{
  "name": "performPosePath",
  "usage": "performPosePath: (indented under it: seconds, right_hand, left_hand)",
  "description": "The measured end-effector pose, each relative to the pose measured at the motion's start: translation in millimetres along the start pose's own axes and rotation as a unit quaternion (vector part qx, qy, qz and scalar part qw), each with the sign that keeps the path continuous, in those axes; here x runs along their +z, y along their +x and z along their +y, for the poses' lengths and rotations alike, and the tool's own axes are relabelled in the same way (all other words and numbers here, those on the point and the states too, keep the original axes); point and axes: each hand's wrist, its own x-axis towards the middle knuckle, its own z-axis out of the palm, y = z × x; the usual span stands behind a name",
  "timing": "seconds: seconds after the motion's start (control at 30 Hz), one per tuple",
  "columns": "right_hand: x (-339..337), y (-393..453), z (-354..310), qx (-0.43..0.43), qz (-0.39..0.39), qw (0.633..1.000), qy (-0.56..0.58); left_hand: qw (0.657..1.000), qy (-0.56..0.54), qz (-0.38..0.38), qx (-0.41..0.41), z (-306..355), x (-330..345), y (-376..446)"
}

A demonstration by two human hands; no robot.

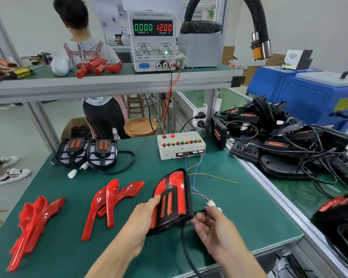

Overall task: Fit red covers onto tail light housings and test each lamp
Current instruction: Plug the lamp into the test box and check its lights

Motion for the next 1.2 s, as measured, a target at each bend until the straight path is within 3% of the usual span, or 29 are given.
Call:
performPosePath:
  seconds: [0.1,0.2,0.3,0.43,0.53,0.67,0.8,0.9,1.03,1.2]
  right_hand:
    - [5,-9,7,0.028,-0.019,0.997,0.068]
    - [13,-15,22,0.000,-0.021,0.996,0.086]
    - [16,-15,37,-0.075,0.009,0.997,-0.024]
    - [13,-11,38,-0.189,0.060,0.959,-0.203]
    - [16,-10,32,-0.220,0.054,0.945,-0.237]
    - [25,-6,24,-0.218,0.021,0.953,-0.210]
    - [17,0,20,-0.274,0.067,0.910,-0.303]
    - [13,0,19,-0.228,0.046,0.935,-0.268]
    - [26,-10,24,-0.092,-0.009,0.991,-0.093]
    - [33,-24,17,-0.002,-0.066,0.998,-0.008]
  left_hand:
    - [0.996,-0.086,-0.020,0.002,2,-1,-16]
    - [0.983,-0.178,-0.034,-0.010,-1,-4,-30]
    - [0.970,-0.237,-0.044,-0.029,-8,-10,-37]
    - [0.953,-0.294,-0.011,-0.066,-17,-22,-32]
    - [0.945,-0.318,0.002,-0.073,-20,-28,-29]
    - [0.944,-0.325,-0.031,-0.043,-25,-22,-24]
    - [0.930,-0.364,-0.051,0.027,-24,-13,-27]
    - [0.918,-0.387,-0.026,0.083,-16,-13,-31]
    - [0.961,-0.260,-0.018,0.093,-21,-6,-38]
    - [0.990,-0.106,0.031,0.084,-31,-1,-47]
